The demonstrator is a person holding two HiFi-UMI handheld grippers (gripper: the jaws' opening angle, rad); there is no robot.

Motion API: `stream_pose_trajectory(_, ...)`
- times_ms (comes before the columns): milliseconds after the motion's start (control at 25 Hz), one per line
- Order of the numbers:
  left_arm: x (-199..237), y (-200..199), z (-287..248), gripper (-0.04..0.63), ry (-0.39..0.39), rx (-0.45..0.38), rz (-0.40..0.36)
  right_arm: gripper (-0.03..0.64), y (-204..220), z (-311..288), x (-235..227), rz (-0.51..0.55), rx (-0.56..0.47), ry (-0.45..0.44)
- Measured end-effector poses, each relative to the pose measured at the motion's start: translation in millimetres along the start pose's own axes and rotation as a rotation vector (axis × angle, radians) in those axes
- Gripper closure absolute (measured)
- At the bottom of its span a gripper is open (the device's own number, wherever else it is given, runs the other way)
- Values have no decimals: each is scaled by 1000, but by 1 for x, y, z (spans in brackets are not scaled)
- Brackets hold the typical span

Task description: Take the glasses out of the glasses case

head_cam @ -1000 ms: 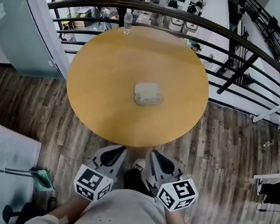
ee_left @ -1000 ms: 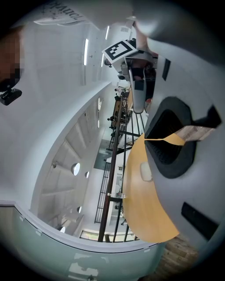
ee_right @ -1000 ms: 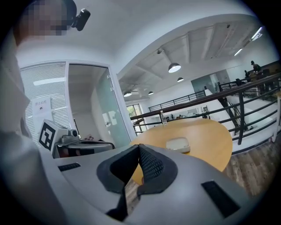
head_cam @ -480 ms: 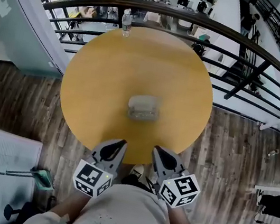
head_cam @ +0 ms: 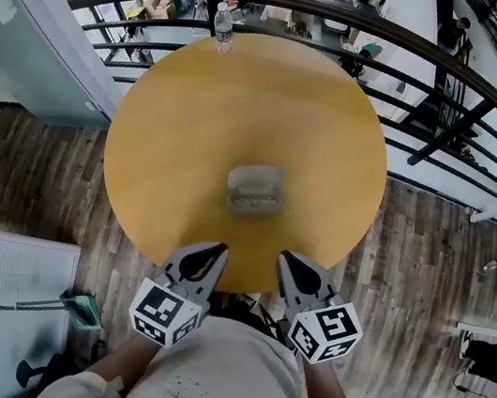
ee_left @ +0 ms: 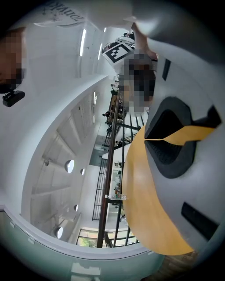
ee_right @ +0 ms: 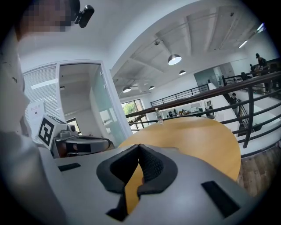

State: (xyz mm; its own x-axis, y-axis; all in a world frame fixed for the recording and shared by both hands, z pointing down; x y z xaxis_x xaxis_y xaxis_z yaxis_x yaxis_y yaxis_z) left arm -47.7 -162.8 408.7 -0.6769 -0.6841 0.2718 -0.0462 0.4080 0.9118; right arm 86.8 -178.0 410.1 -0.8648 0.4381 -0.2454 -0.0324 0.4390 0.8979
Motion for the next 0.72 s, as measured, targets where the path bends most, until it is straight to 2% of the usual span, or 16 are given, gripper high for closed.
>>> stream_pose_trajectory(440,30,1,-11,566,113,61,-35,592,7,-16,5,-5,25,86)
stream_pose_trajectory(720,54,9,-28,566,137,108,-48,592,10,-34,0,0,47,110)
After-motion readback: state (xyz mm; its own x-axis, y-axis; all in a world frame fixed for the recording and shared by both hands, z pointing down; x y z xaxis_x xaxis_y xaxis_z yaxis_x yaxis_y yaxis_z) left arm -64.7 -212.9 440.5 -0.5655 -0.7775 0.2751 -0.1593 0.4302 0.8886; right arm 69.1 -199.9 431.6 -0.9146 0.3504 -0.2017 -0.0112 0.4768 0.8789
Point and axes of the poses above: the fingertips, and each gripper's own axes: z backward along the fingers, x to its left, y out of its underside, the point moved 3 cm from there along z, backward along the fingers, and after that the axes turned 12 degrees about y, right-handed, at the moved point
